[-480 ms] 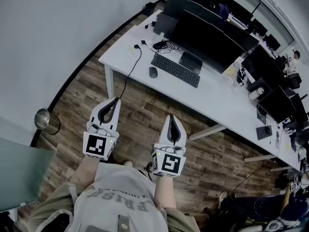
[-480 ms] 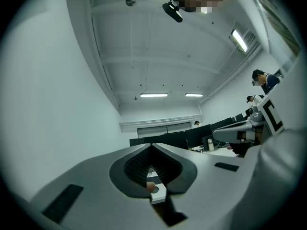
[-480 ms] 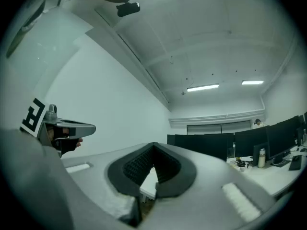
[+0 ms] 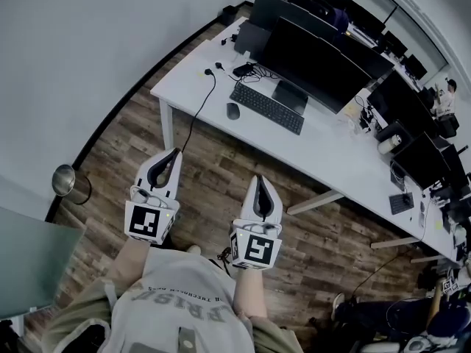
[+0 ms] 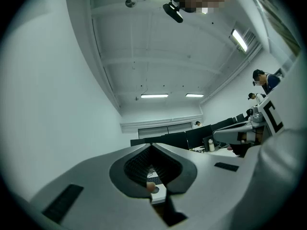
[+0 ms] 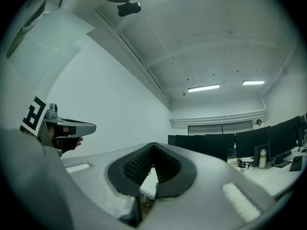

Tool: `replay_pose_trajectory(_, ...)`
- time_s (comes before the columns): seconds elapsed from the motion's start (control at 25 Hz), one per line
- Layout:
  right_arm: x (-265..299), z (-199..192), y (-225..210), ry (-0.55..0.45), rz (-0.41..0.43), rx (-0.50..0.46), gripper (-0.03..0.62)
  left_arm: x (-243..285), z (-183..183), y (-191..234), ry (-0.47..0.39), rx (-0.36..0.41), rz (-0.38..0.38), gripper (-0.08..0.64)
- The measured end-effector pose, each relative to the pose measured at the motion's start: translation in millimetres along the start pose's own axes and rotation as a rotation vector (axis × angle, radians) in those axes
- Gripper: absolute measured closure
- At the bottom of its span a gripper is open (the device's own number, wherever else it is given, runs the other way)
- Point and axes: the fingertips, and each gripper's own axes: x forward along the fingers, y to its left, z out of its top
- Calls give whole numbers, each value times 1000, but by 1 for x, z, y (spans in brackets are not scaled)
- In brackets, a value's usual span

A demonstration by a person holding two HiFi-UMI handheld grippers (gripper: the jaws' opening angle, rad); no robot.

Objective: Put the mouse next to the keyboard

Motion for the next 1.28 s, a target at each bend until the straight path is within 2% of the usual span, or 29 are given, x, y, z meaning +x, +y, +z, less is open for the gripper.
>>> replay_pose_trajectory(0.16, -4, -2, -1, -4, 0, 11, 594, -4, -4, -2, 9, 40, 2, 549)
replay_pose_trajectory(0.28, -4, -4, -1, 2, 6, 8, 594, -4, 2, -2, -19, 0, 20, 549)
replay_pose_trajectory(0.36, -3, -4, -2, 2, 8, 17, 594, -7, 2, -2, 3, -13, 22, 549)
replay_pose_trajectory(0.44, -3, -1, -6, -27, 8, 77, 594, -9, -4, 1, 43, 6, 15, 549)
replay_pose_trajectory(0.56, -3, 2, -15, -77, 38, 217, 588, -9, -9, 7, 69, -13, 11, 549)
replay_pose_trajectory(0.68, 4, -3, -18, -65, 73, 270, 360, -10, -11, 23, 81, -33, 40, 549)
replay_pose_trajectory(0.72, 7, -5, -20, -61, 68, 268, 314, -9, -12, 27, 87, -37, 43, 548)
replay_pose_trajectory(0.76, 9, -7, -22, -57, 61, 263, 310, -7, -14, 29, 92, -42, 35, 545)
replay_pose_trajectory(0.8, 12, -9, -24, -54, 54, 259, 309, -3, -14, 30, 96, -48, 17, 518)
replay_pose_trajectory(0.84, 15, -11, -26, -50, 51, 256, 301, 1, -15, 31, 102, -59, -4, 424)
replay_pose_trajectory(0.88, 19, -13, -26, -45, 51, 254, 252, 5, -18, 31, 106, -73, -23, 350)
replay_pose_trajectory(0.96, 27, -18, -26, -31, 50, 244, 247, 16, -26, 34, 116, -104, -54, 248)
replay_pose_trajectory(1.08, 43, -30, -28, 6, 49, 218, 243, 40, -43, 38, 154, -135, -97, 182)
replay_pose_trajectory(1.28, 82, -55, -41, 67, 36, 206, 222, 88, -73, 44, 213, -145, -146, 152)
